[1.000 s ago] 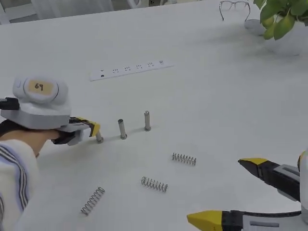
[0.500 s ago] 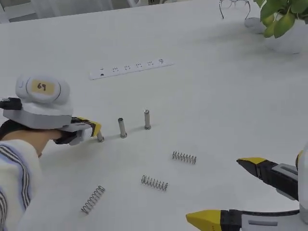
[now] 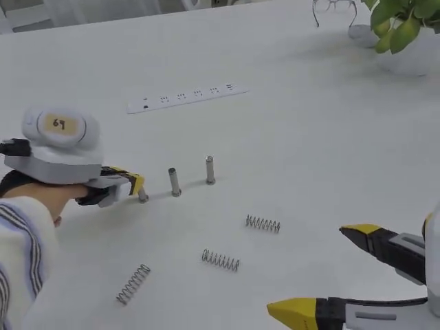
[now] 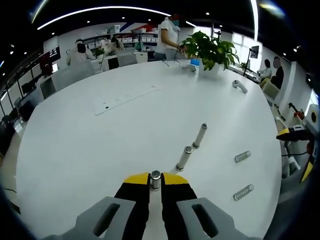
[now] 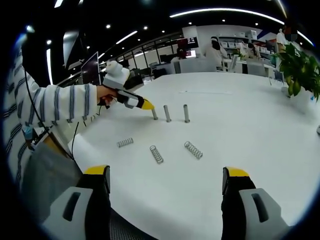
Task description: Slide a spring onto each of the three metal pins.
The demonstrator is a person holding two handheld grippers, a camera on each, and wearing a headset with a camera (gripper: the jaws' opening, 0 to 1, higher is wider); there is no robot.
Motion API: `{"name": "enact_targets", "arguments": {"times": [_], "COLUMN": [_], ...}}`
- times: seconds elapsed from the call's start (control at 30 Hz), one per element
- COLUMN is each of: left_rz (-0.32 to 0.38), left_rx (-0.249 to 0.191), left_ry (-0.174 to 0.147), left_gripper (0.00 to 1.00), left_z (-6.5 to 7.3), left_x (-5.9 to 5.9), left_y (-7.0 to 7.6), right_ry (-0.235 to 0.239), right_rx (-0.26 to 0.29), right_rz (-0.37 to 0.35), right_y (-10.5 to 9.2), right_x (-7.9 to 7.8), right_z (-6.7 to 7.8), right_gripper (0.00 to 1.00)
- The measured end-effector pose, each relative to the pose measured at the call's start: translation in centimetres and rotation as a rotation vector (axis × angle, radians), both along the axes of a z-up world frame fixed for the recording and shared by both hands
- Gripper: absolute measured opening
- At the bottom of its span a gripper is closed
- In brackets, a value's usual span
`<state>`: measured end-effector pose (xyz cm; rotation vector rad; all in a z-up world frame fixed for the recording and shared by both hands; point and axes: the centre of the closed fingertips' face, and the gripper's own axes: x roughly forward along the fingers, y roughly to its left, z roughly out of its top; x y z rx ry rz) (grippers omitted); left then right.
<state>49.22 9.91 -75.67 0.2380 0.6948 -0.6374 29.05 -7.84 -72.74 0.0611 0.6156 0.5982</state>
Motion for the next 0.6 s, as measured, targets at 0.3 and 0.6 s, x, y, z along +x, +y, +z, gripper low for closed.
{"name": "enact_targets", "arguments": {"times": [0.3, 0.6], "left_rz": [0.014, 0.002], "left_rx": [-0.010, 0.010], "left_ry": [0.022, 0.022], "left_gripper": [0.09, 0.15], "left_z": [-0.17, -0.14], "left_x": [-0.28, -0.86], "left_y": [0.22, 0.40], "right_ry": [-0.004, -0.006], "right_rx": [-0.001, 0.000], "right_rz": [0.006, 0.012], "right_y": [0.12, 0.18], "right_x": [0.00, -0.06], "right_z": [0.06, 0.14], "right_gripper": [0.92, 0.92]}}
